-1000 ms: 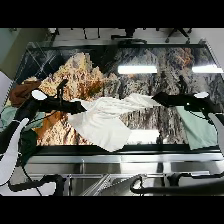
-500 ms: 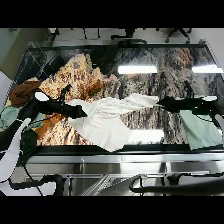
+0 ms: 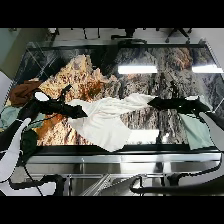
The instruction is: Fold the shirts.
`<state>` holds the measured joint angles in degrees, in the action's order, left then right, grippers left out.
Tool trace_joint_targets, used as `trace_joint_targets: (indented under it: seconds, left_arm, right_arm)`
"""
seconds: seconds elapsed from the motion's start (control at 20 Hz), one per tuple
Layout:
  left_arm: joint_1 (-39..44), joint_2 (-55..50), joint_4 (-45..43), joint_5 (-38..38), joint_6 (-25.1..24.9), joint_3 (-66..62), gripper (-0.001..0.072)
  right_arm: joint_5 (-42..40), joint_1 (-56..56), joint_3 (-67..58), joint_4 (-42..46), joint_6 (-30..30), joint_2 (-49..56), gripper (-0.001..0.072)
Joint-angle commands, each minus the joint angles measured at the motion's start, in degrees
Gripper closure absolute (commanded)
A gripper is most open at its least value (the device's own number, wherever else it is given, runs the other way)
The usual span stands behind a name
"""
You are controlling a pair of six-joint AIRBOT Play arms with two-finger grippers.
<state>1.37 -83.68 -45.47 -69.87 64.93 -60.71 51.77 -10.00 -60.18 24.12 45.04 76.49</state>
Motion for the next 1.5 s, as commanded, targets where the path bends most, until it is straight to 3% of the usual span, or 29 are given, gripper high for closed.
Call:
trace_joint_targets:
  seconds: [0.0, 0.05, 0.25, 0.4, 0.5, 0.6, 0.8, 0.95, 1.15, 1.25, 1.45]
  left_arm:
    - [0.0, 0.0, 0.0, 0.0, 0.0, 0.0, 0.0695]
    - [0.0, 0.0, 0.0, 0.0, 0.0, 0.0, 0.0695]
    - [-0.2, 3.0, 0.0, -0.5, 0.0, -1.4, 0.0695]
    - [-2.0, 10.1, 0.1, -0.8, 1.9, -10.3, 0.0695]
    - [-4.7, 15.1, 0.0, -1.3, 3.2, -21.0, 0.0695]
    - [-8.0, 19.7, 0.0, -0.9, 4.8, -32.7, 0.0696]
    - [-14.4, 27.5, 0.0, 0.7, 5.2, -53.5, 0.0695]
    - [-20.7, 32.9, 0.0, 2.8, 4.7, -61.3, 0.0695]
    - [-28.9, 40.5, 0.0, 5.0, 0.2, -53.7, 0.0695]
    - [-30.3, 41.9, 0.8, 4.8, -0.2, -47.8, 0.0695]
    - [-22.9, 36.6, 8.5, 1.7, -4.9, -34.9, 0.0695]
  right_arm:
    - [1.5, 0.1, -2.7, -2.1, -1.8, 0.4, 0.0601]
    - [4.2, 0.1, -3.6, -2.3, -1.7, 0.3, 0.0642]
    - [16.0, -0.6, -8.8, -3.0, 2.0, -3.1, 0.0686]
    - [22.4, -5.1, -17.1, -14.5, 2.4, -8.6, 0.0687]
    - [24.1, -9.8, -24.0, -22.7, 3.7, -12.7, 0.0687]
    - [24.6, -14.9, -31.3, -25.6, 5.1, -16.8, 0.0687]
    - [24.5, -22.5, -41.5, -25.9, 6.4, -26.1, 0.0686]
    - [22.1, -25.3, -45.3, -23.6, 6.4, -32.5, 0.0686]
    - [20.6, -25.2, -45.4, -13.8, 6.4, -37.2, 0.0686]
    - [23.7, -25.2, -43.2, -14.3, 6.4, -36.2, 0.0686]
    - [25.5, -19.4, -24.9, -16.5, 3.8, -33.0, 0.0687]
